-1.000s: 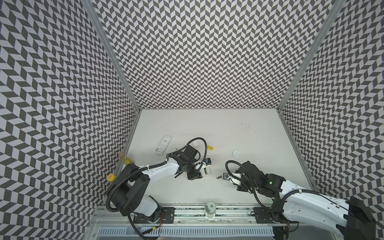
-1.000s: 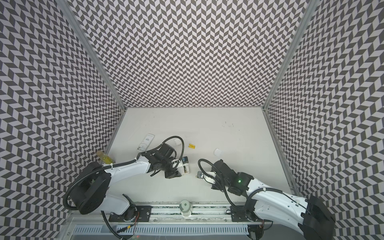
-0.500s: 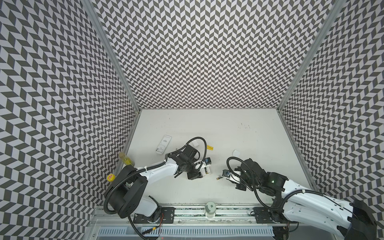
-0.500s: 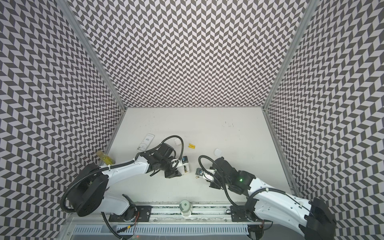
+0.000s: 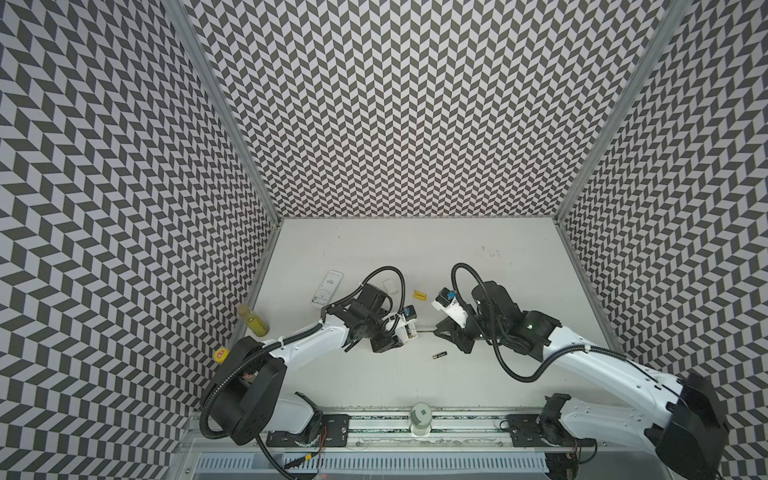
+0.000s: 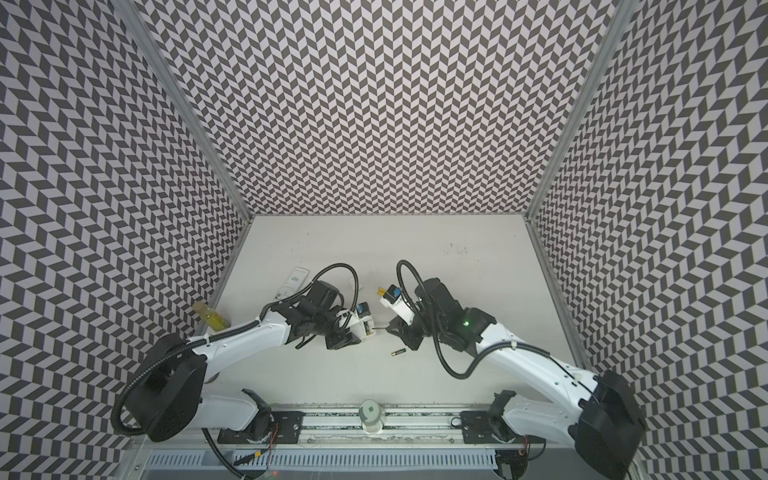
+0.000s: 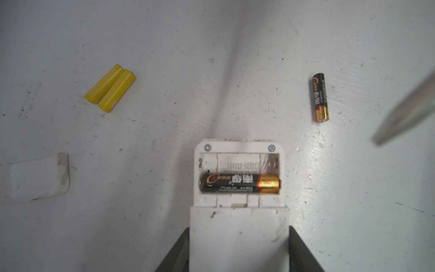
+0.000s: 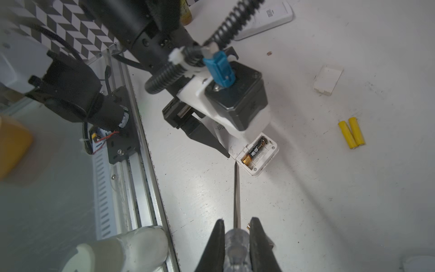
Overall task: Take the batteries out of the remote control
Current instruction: 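Move the screwdriver tip over the remaining battery with the right gripper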
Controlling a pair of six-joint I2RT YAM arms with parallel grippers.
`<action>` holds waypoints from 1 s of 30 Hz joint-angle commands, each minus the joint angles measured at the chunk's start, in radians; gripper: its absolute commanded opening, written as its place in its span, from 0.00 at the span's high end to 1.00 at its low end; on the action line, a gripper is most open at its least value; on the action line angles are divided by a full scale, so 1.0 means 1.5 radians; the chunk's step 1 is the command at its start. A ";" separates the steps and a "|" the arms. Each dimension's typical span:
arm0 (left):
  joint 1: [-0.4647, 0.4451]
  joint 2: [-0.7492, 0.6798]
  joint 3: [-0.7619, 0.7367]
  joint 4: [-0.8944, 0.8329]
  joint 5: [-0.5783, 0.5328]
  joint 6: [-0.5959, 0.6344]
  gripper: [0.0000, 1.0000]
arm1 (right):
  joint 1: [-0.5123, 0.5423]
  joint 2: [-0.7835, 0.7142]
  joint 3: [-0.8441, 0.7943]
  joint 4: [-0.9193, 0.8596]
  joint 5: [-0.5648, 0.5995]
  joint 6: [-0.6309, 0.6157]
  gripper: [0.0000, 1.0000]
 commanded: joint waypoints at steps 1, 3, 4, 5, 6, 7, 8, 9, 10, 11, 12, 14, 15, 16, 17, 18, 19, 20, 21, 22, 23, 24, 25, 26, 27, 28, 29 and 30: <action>0.005 -0.018 0.000 0.018 0.021 0.005 0.80 | -0.027 0.047 0.036 0.001 -0.070 0.126 1.00; 0.006 -0.018 -0.002 0.019 0.020 0.007 0.80 | -0.048 0.073 0.044 -0.004 -0.106 0.172 1.00; 0.006 -0.019 -0.001 0.019 0.020 0.008 0.80 | -0.058 0.084 0.041 0.002 -0.115 0.200 1.00; 0.007 -0.019 -0.002 0.019 0.021 0.010 0.80 | -0.072 0.094 0.040 0.009 -0.138 0.219 1.00; 0.006 -0.018 -0.003 0.020 0.020 0.011 0.80 | -0.080 0.103 0.038 0.020 -0.157 0.235 1.00; 0.006 -0.019 -0.002 0.020 0.021 0.011 0.80 | -0.082 0.110 0.036 0.030 -0.163 0.251 1.00; 0.006 -0.018 -0.002 0.020 0.023 0.012 0.80 | -0.083 0.120 0.036 0.039 -0.164 0.269 1.00; 0.006 -0.019 -0.003 0.020 0.023 0.012 0.80 | -0.084 0.132 0.043 0.036 -0.166 0.279 1.00; 0.006 -0.019 -0.004 0.020 0.023 0.013 0.81 | -0.084 0.145 0.052 0.029 -0.170 0.282 1.00; 0.006 -0.020 -0.004 0.020 0.023 0.015 0.81 | -0.084 0.159 0.063 0.021 -0.171 0.288 1.00; 0.006 -0.022 -0.006 0.020 0.022 0.017 0.81 | -0.084 0.173 0.074 0.013 -0.174 0.294 1.00; 0.006 -0.022 -0.010 0.022 0.024 0.018 0.82 | -0.084 0.193 0.085 0.012 -0.177 0.298 1.00; 0.006 -0.023 -0.012 0.023 0.026 0.018 0.82 | -0.084 0.199 0.087 0.015 -0.176 0.302 1.00; 0.006 -0.021 -0.013 0.024 0.028 0.017 0.82 | -0.084 0.204 0.089 0.017 -0.176 0.304 1.00; 0.006 -0.020 -0.014 0.024 0.028 0.018 0.83 | -0.084 0.208 0.091 0.019 -0.174 0.305 1.00; 0.006 -0.019 -0.017 0.026 0.028 0.018 0.83 | -0.084 0.214 0.094 0.017 -0.169 0.304 1.00; 0.006 -0.017 -0.020 0.028 0.027 0.018 0.83 | -0.083 0.218 0.096 0.014 -0.161 0.302 1.00; 0.005 -0.013 -0.024 0.031 0.024 0.018 0.83 | -0.084 0.224 0.098 0.011 -0.151 0.300 1.00; 0.004 -0.007 -0.028 0.032 0.022 0.019 0.83 | -0.085 0.230 0.101 0.006 -0.143 0.297 1.00; 0.003 -0.003 -0.031 0.033 0.019 0.019 0.83 | -0.085 0.235 0.103 0.003 -0.138 0.294 1.00; 0.001 0.003 -0.033 0.034 0.016 0.019 0.83 | -0.085 0.242 0.103 0.002 -0.134 0.293 1.00; -0.001 0.008 -0.036 0.034 0.014 0.019 0.83 | -0.085 0.247 0.104 0.003 -0.134 0.292 1.00; -0.003 0.013 -0.038 0.034 0.012 0.018 0.83 | -0.085 0.252 0.104 0.004 -0.134 0.291 1.00; -0.006 0.019 -0.041 0.035 0.009 0.017 0.83 | -0.085 0.258 0.105 0.005 -0.131 0.292 1.00; -0.009 0.024 -0.043 0.036 0.006 0.018 0.83 | -0.085 0.263 0.107 0.004 -0.127 0.292 1.00; -0.013 0.029 -0.046 0.037 0.003 0.019 0.83 | -0.085 0.270 0.110 0.002 -0.125 0.291 1.00; -0.017 0.036 -0.050 0.036 -0.003 0.022 0.83 | -0.085 0.277 0.115 -0.001 -0.123 0.292 1.00; -0.023 0.041 -0.050 0.036 -0.010 0.023 0.83 | -0.085 0.283 0.119 -0.006 -0.119 0.294 1.00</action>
